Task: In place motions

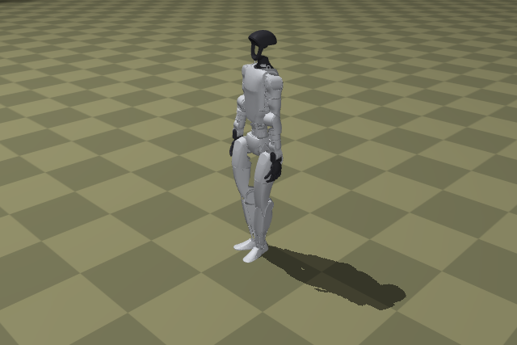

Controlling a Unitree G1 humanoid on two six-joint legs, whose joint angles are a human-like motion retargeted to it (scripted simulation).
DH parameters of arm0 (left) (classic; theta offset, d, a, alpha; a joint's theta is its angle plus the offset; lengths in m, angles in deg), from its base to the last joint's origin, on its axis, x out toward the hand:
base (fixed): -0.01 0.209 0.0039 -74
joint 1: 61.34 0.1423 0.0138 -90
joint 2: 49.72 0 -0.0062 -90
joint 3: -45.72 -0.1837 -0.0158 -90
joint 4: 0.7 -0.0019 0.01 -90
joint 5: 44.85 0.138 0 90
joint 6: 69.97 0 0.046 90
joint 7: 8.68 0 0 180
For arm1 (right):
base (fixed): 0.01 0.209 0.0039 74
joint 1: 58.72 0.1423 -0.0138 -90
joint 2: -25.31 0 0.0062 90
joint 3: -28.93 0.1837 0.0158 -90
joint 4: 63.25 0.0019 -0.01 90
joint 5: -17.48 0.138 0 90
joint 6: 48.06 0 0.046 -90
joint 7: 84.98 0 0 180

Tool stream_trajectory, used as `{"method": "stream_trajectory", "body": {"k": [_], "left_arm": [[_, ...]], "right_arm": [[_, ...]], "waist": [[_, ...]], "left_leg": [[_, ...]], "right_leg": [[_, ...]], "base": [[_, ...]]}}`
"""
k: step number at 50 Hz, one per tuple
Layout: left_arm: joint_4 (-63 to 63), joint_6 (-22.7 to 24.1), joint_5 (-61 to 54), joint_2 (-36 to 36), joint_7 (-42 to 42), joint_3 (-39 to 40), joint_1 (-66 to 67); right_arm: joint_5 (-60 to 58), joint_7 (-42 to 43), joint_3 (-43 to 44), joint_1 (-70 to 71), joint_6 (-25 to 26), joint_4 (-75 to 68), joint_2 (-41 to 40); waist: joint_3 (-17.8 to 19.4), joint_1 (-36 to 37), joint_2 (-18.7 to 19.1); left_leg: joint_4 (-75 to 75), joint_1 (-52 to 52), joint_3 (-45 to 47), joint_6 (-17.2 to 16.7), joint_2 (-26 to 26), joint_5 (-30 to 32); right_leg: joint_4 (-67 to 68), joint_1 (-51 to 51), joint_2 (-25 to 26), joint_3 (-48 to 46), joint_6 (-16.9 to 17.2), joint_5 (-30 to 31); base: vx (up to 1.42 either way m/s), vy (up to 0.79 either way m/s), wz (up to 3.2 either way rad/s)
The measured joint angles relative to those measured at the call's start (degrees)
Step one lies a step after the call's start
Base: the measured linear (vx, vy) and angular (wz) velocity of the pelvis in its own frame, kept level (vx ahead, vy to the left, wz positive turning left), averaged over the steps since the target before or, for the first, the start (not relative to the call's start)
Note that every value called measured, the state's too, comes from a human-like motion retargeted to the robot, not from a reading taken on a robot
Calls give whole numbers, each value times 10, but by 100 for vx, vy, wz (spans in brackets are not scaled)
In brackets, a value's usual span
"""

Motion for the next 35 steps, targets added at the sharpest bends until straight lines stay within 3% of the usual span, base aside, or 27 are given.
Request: {"method": "stream_trajectory", "body": {"k": [9, 17, 29, 35], "left_arm": [[-3, -1, 9, -10, -1, 1, 17], [13, -5, 0, -10, 2, 3, 20], [84, 1, 78, -48, 22, -55, 80], [79, -8, 56, -34, 24, -16, 121]], "right_arm": [[-2, 0, -7, 0, -9, 14, 2], [-1, 6, 8, -8, 1, -39, 9], [11, 6, -21, 1, -2, -48, 25], [7, 12, -69, 22, -12, -57, 31]], "waist": [[5, -32, 13], [7, -20, 13], [36, 18, 22], [56, 61, 10]], "left_leg": [[1, -12, -25, 3, 2, 7], [9, -19, -27, 0, -4, 6], [20, -26, -6, -4, 3, 9], [27, -46, -27, -2, -8, 39]], "right_leg": [[23, -29, 1, 86, 11, 18], [26, -34, -4, 90, -1, 8], [36, -36, -15, 57, -19, 2], [42, -26, -35, 1, -22, -10]], "base": [[-1, 0, 18], [-3, -1, -5], [-6, 0, -14], [-4, 6, 86]]}}
